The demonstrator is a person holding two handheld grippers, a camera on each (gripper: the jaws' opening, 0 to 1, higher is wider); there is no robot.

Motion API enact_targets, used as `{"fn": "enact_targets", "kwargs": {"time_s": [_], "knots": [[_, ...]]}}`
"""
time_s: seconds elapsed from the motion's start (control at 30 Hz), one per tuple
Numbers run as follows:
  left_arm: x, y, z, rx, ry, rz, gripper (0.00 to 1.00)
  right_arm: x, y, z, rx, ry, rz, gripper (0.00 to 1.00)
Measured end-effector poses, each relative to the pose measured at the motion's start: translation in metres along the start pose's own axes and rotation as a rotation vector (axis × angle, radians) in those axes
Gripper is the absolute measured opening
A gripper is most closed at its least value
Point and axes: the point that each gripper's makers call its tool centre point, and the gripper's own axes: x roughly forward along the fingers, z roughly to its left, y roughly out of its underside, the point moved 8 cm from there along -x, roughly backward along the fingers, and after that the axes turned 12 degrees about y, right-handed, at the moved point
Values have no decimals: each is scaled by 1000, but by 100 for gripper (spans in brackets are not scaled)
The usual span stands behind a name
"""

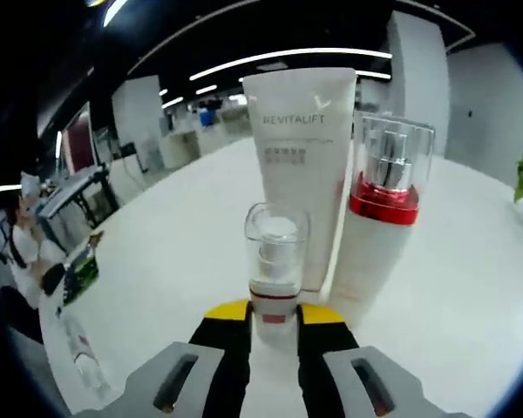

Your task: Arrange the skincare products in the storage area until every visible bottle or jar stands upright without overlapping.

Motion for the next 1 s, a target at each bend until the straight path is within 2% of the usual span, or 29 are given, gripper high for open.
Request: {"fn": "enact_targets", "kwargs": {"time_s": [0.27, 0.67, 1.0], "knots": [[0, 0, -1, 2, 3, 1, 5, -4, 0, -5, -29, 59, -1, 17], [0, 1, -1, 3, 3, 6, 5, -1, 3, -4, -25, 55, 6, 18], [1, 1, -1, 3, 7, 11, 4, -3, 21, -6, -15, 46, 53, 17]]}}
